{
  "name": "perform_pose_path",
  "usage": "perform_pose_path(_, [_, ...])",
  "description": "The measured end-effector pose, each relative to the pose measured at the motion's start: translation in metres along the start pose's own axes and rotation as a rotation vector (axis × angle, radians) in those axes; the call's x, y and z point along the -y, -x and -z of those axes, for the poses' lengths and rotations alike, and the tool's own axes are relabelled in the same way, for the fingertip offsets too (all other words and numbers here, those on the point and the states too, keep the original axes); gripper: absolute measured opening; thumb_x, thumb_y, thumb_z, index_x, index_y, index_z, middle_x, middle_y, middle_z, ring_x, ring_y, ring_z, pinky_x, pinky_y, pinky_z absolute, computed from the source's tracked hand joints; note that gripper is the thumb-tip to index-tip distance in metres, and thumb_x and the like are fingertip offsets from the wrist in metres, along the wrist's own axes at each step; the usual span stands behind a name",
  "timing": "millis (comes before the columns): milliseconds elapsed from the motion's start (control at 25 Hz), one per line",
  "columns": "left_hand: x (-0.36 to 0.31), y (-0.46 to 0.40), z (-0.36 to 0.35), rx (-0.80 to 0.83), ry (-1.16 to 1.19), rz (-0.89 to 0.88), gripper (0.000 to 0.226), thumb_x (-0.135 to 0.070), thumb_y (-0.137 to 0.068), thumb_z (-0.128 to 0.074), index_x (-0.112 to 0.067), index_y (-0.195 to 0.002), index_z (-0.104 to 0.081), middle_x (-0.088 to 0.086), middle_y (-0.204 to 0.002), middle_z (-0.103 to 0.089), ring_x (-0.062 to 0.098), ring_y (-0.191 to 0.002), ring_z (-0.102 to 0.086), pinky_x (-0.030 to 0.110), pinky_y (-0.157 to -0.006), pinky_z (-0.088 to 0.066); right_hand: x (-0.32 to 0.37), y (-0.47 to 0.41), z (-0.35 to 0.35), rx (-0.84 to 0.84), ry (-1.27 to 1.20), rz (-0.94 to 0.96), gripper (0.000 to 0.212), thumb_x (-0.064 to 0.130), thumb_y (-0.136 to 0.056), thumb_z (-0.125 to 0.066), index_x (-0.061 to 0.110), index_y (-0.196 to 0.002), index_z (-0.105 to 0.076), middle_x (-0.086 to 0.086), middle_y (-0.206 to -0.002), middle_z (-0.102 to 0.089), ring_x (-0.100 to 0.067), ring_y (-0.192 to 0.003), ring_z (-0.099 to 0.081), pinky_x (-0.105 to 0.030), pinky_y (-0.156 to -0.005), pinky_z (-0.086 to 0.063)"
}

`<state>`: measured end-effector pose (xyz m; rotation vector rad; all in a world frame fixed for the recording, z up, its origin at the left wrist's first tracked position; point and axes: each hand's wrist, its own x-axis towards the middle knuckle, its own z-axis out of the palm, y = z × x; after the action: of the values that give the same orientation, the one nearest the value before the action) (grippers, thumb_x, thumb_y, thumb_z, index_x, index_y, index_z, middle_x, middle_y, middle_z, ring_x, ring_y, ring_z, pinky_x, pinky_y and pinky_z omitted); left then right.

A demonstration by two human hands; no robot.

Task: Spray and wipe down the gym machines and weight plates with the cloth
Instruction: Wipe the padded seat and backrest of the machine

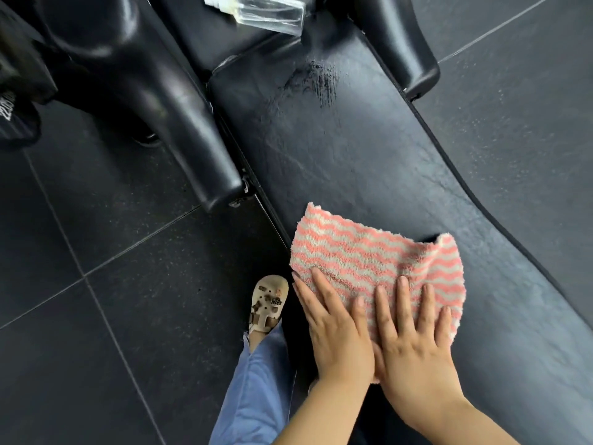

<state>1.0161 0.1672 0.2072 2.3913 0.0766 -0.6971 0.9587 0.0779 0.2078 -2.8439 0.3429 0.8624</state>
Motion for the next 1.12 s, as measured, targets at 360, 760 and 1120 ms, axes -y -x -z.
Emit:
perform_pose_path(360, [-0.009, -0.071, 0.016, -0.186, -0.321, -0.151, 0.064, -0.041, -0.100, -0.006, 0.000, -0.147, 0.009, 0.025, -0.154, -0.006, 0.034, -0.144, -0.005, 0.043, -0.110, -0.022, 0.006, -0.065, 0.037, -0.346, -0.002, 0.013, 0.061, 0.048, -0.099, -0.003, 0.016, -0.150, -0.012, -0.016, -0.148, -0.022, -0.034, -0.144, 0.012, -0.057, -0.110, -0.003])
perform_pose_path(760, [-0.106, -0.239, 0.075, -0.080, -0.870, -0.487, 0.070, -0.044, -0.095, -0.017, -0.007, -0.149, 0.006, 0.015, -0.157, 0.013, 0.027, -0.145, 0.012, 0.042, -0.117, 0.008, -0.003, -0.191, 0.137, -0.224, -0.153, -0.143, 0.067, 0.058, -0.095, -0.016, 0.028, -0.149, 0.009, -0.002, -0.158, 0.014, -0.029, -0.143, 0.020, -0.048, -0.109, 0.021])
perform_pose_path(1120, [-0.095, -0.179, 0.045, -0.277, -0.670, -0.414, 0.065, -0.044, -0.093, -0.011, -0.016, -0.150, 0.002, 0.018, -0.157, 0.001, 0.030, -0.145, 0.000, 0.048, -0.116, 0.000, -0.006, -0.118, 0.114, -0.485, -0.708, -0.457, 0.027, 0.007, -0.086, -0.051, 0.008, -0.113, -0.053, -0.011, -0.112, -0.049, -0.032, -0.099, -0.049, -0.039, -0.080, -0.042])
